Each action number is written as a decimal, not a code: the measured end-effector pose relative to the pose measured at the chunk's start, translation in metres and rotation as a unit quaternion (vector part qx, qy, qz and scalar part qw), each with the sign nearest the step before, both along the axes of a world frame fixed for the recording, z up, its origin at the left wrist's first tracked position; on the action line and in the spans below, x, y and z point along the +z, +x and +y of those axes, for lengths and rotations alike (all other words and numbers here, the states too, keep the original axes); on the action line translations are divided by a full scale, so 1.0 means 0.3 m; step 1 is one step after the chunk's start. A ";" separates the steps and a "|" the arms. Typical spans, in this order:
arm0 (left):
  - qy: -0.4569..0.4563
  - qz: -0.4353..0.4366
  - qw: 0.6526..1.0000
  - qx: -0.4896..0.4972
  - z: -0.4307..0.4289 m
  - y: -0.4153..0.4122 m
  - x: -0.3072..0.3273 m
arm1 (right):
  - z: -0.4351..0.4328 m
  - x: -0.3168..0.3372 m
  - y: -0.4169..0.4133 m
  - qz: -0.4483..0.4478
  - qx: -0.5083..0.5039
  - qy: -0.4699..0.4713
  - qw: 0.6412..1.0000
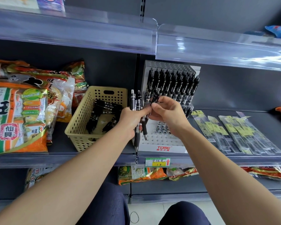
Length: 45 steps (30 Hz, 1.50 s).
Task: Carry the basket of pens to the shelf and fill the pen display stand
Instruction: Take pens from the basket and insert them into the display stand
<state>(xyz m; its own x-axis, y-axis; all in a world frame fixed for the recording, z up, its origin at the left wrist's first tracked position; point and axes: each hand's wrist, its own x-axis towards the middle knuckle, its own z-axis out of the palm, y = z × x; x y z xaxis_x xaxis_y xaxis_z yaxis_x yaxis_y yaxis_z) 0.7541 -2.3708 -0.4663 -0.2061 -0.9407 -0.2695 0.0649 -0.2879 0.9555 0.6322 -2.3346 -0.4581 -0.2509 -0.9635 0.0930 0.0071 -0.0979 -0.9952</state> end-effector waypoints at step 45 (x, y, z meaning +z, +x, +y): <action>-0.085 -0.050 0.994 0.037 -0.072 0.026 -0.066 | -0.052 -0.143 0.002 0.442 -0.262 0.119 0.850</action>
